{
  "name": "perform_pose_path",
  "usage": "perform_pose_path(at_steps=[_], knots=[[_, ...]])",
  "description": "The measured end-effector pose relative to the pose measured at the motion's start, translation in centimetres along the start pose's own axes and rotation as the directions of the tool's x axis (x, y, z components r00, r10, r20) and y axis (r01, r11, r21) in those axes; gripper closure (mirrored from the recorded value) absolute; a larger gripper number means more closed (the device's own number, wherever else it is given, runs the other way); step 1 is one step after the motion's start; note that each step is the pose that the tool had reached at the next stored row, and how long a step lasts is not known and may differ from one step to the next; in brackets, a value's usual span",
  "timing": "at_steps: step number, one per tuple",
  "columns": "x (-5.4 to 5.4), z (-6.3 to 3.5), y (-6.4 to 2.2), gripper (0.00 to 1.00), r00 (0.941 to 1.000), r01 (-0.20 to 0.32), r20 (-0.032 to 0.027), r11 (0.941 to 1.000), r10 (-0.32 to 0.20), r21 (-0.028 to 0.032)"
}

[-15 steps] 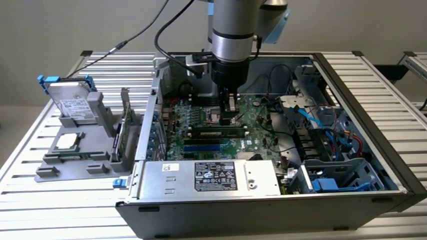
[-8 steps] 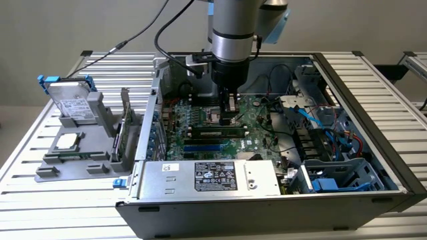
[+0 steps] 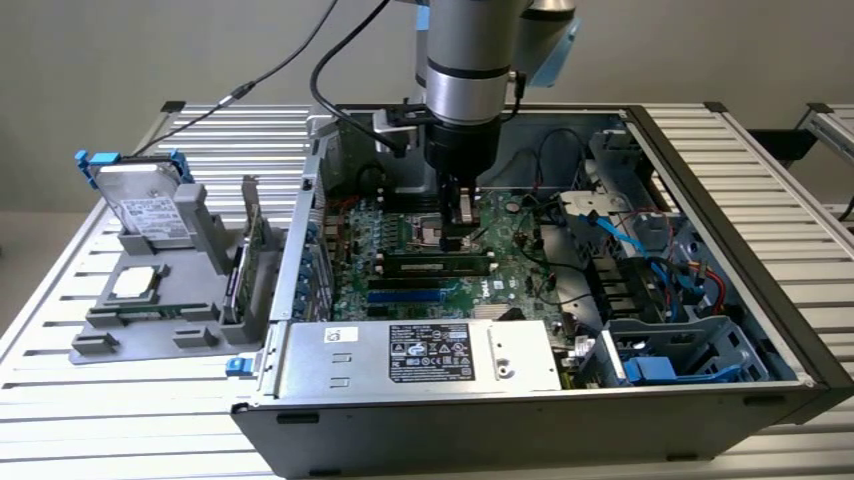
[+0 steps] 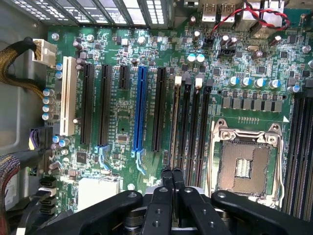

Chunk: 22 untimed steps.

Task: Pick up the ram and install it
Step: 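Press down the ram until it locks into place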

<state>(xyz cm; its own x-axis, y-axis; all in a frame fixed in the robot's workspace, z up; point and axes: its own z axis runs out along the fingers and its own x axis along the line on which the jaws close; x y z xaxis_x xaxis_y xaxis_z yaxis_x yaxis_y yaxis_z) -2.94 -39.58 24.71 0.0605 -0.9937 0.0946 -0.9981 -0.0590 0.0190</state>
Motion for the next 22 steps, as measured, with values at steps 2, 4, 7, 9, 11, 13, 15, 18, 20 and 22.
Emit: perform_pose_path(at_steps=[2, 4, 7, 9, 11, 13, 15, 18, 20, 22], knots=[[0.2, 0.02, -0.61, 0.90, 1.0000, 0.000, 0.0006, 1.0000, 0.000, 0.0002], [0.3, 0.02, -1.19, 0.90, 1.0000, 0.000, 0.0006, 1.0000, 0.000, 0.0002], [0.4, 0.03, -1.93, 0.90, 1.0000, 0.000, 0.0005, 1.0000, 0.000, 0.0002], [0.4, 0.15, -2.11, 0.90, 1.0000, 0.000, 0.0007, 1.0000, 0.000, 0.0002], [0.3, 0.47, -2.20, 0.90, 1.0000, 0.000, 0.0006, 1.0000, 0.000, 0.0002], [0.3, 0.82, -2.25, 0.90, 1.0000, 0.000, 0.0007, 1.0000, 0.000, 0.0002], [0.3, 0.86, -2.25, 0.90, 1.0000, 0.000, 0.0006, 1.0000, 0.000, -0.0004], [0.3, 0.96, -2.26, 0.90, 1.0000, 0.000, 0.0008, 1.0000, 0.000, -0.0005], [0.3, 1.17, -2.26, 0.90, 1.0000, 0.000, 0.0009, 1.0000, 0.000, -0.0004], [0.3, 1.42, -2.27, 0.90, 1.0000, 0.000, 0.0010, 1.0000, 0.000, -0.0004]])
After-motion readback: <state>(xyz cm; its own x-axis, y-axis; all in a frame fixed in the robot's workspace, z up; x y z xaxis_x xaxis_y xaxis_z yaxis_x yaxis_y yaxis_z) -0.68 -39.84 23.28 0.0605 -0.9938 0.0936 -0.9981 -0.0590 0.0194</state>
